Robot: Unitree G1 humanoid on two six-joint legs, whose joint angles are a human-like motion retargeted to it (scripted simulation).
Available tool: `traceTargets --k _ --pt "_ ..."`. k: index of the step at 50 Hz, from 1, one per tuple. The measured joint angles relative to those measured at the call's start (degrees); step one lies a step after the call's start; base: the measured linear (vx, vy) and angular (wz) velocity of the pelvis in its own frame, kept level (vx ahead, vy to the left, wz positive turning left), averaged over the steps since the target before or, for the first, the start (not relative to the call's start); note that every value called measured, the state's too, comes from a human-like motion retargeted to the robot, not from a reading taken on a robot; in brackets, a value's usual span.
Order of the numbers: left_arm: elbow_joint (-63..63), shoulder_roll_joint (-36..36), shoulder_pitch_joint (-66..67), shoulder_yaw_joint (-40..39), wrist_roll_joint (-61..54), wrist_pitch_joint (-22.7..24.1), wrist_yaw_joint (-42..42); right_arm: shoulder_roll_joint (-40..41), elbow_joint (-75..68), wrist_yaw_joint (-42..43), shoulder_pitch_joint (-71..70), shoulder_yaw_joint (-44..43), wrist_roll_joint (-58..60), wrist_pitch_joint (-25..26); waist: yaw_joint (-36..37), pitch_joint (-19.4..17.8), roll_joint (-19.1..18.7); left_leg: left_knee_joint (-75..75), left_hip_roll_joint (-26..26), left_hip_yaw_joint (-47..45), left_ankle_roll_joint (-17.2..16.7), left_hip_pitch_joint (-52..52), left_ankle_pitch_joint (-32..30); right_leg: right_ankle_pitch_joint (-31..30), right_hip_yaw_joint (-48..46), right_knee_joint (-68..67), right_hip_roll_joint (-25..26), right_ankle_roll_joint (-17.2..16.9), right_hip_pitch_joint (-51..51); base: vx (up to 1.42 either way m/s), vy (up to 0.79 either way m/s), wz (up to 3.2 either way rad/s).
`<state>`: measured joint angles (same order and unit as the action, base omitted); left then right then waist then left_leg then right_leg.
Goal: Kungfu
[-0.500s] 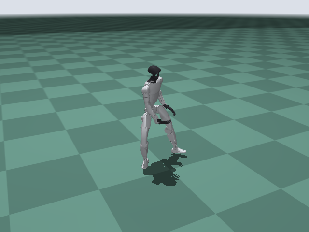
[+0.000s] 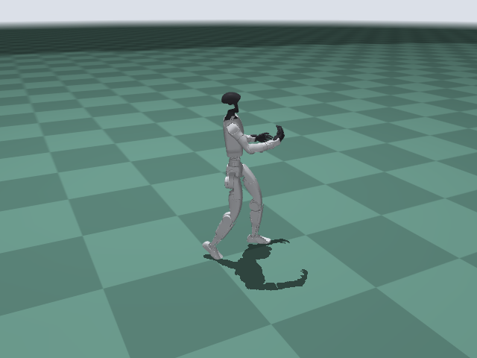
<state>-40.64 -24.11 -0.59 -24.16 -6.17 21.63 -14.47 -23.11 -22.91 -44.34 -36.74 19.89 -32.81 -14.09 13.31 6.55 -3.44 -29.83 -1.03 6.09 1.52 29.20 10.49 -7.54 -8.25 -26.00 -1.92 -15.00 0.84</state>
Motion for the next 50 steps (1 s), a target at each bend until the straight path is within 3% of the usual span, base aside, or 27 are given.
traceTargets --k 2,5,6,10,13,16,19,22,27,33,35,37,40,43,45,47,48,50 --pt "0.05 -2.76 -6.61 5.80 -5.97 -4.36 -8.47 -1.62 3.89 5.77 2.41 -2.11 0.14 -5.73 -3.38 -0.45 -0.81 -0.09 -2.00 4.02 0.28 -2.33 0.04 5.75 1.16 -6.69 5.47 0.00 -4.12 0.62 0.07 1.90" --pt "-0.12 -2.73 -15.98 17.59 -12.11 -8.94 -16.85 -2.47 9.49 15.22 9.01 -5.41 2.50 -15.25 -7.33 -1.36 0.58 5.09 -9.06 5.52 3.43 -9.09 -2.62 11.22 3.11 -11.41 2.81 0.66 -10.58 0.54 0.36 1.41" --pt "-0.07 -1.66 -18.88 21.60 -12.80 -10.23 -19.26 -1.99 11.14 18.52 11.66 -6.70 4.23 -19.02 -8.63 -1.93 1.14 6.69 -10.55 6.37 3.88 -11.27 -3.48 11.85 3.39 -10.40 2.57 2.90 -12.87 0.45 0.23 1.29" --pt "-0.65 6.81 -27.80 35.74 -15.34 -14.37 -28.98 0.73 16.77 34.16 22.57 -11.83 13.82 -34.38 -17.34 -5.05 1.49 12.19 -15.14 11.43 6.06 -20.59 -6.69 9.65 6.54 -1.80 3.32 9.88 -22.33 0.34 0.10 1.71" --pt "-2.46 15.49 -30.19 43.83 -20.97 -18.01 -33.36 2.56 19.51 54.49 29.87 -14.67 28.47 -42.89 -24.01 -8.75 0.61 13.76 -17.17 14.71 7.91 -26.78 -7.93 3.41 6.11 8.58 1.44 14.52 -27.35 0.28 0.11 1.55" --pt "-5.01 21.81 -30.34 46.64 -26.52 -23.28 -36.16 4.38 22.93 78.92 35.77 -15.88 45.53 -42.34 -28.63 -11.81 0.79 15.96 -17.76 14.64 9.35 -32.03 -8.62 1.10 2.98 18.45 0.23 15.53 -31.21 0.17 0.05 0.50" --pt "-7.88 25.18 -29.37 46.46 -29.58 -25.93 -35.36 5.29 24.69 88.95 39.96 -15.05 53.50 -40.06 -30.46 -13.63 0.23 18.38 -16.40 12.61 10.34 -35.56 -9.18 3.16 -1.16 24.35 1.28 17.05 -34.80 0.12 -0.02 -0.40" --pt "-9.32 26.07 -28.26 46.96 -30.98 -27.21 -34.76 4.75 24.48 92.62 41.54 -13.35 57.28 -37.97 -31.50 -13.98 0.14 19.35 -15.56 11.02 10.45 -36.81 -9.48 5.28 -3.64 24.67 1.44 16.74 -36.38 0.07 -0.05 -0.25" --pt "-9.14 25.54 -26.30 46.09 -31.55 -27.95 -32.97 3.68 22.39 94.70 40.01 -10.79 58.86 -37.11 -30.73 -12.69 -0.35 19.19 -14.83 11.47 10.20 -35.55 -9.44 2.21 1.22 19.36 0.76 18.25 -34.58 0.03 -0.06 0.00" --pt "-5.05 24.48 -22.29 41.20 -35.61 -27.36 -28.29 0.69 17.00 91.47 29.83 -4.23 54.33 -40.20 -20.60 -7.35 0.46 18.92 -15.13 10.62 8.39 -29.30 -8.88 5.91 3.95 13.19 -1.78 13.25 -25.10 0.00 -0.06 -0.65" --pt "-2.04 24.24 -20.36 39.01 -39.95 -25.70 -24.69 -0.90 14.23 88.94 23.70 0.04 50.55 -42.50 -15.11 -5.99 1.54 18.21 -15.37 9.97 7.18 -26.41 -8.40 8.21 3.17 10.38 -4.08 11.58 -20.69 -0.14 -0.01 -1.03" --pt "3.07 24.16 -18.44 37.14 -45.33 -20.17 -19.15 -2.81 11.77 85.00 15.90 4.91 44.92 -44.98 -8.64 -5.32 3.52 15.40 -15.37 9.16 4.97 -22.26 -7.19 9.73 3.13 7.36 -7.27 10.33 -15.78 -0.19 -0.08 -1.01" --pt "14.14 23.87 -16.70 35.85 -48.26 -7.00 -11.38 -7.93 11.53 75.41 2.02 10.77 36.33 -49.36 2.66 -6.02 7.63 6.62 -15.25 5.57 2.38 -13.34 -3.66 9.83 1.61 4.70 -12.94 9.90 -6.96 -0.27 -0.26 -0.68" --pt "29.65 21.47 -19.30 36.83 -42.93 9.06 -3.31 -16.43 17.80 66.99 -16.42 14.50 31.30 -54.07 9.46 -7.28 10.51 -3.97 -14.43 7.94 0.52 -5.24 0.94 6.40 -6.93 5.10 -15.03 11.29 3.76 -0.29 -0.56 0.67" --pt "40.60 19.24 -23.02 37.49 -36.19 16.89 2.47 -24.43 25.44 66.42 -30.42 17.08 29.54 -55.96 13.13 -7.44 13.22 -11.80 -14.52 9.79 -0.10 0.77 5.36 1.00 -11.37 7.14 -14.34 10.61 10.56 -0.07 -0.66 0.87" --pt "49.18 18.35 -27.51 38.00 -28.25 21.77 6.75 -29.77 31.28 68.36 -41.55 18.90 30.30 -56.89 18.21 -6.22 17.69 -17.26 -13.84 9.91 -1.31 7.15 8.29 -7.42 -11.98 11.18 -12.11 4.55 14.51 0.03 -0.63 0.06" --pt "52.64 17.77 -29.85 38.06 -23.90 23.86 9.32 -30.99 33.27 69.34 -46.00 19.01 32.06 -57.34 20.90 -5.39 19.84 -20.09 -12.24 9.75 -2.21 10.51 9.78 -6.27 -11.16 13.31 -9.91 1.14 15.07 0.00 -0.65 -0.50" --pt "58.76 16.46 -34.77 36.79 -14.40 26.34 17.19 -31.48 35.93 72.22 -53.52 18.17 37.95 -57.75 23.04 -4.84 21.99 -24.21 -9.89 11.28 -3.72 15.31 11.85 -1.01 -8.16 15.58 -5.19 0.00 14.50 -0.18 -0.51 -0.38"
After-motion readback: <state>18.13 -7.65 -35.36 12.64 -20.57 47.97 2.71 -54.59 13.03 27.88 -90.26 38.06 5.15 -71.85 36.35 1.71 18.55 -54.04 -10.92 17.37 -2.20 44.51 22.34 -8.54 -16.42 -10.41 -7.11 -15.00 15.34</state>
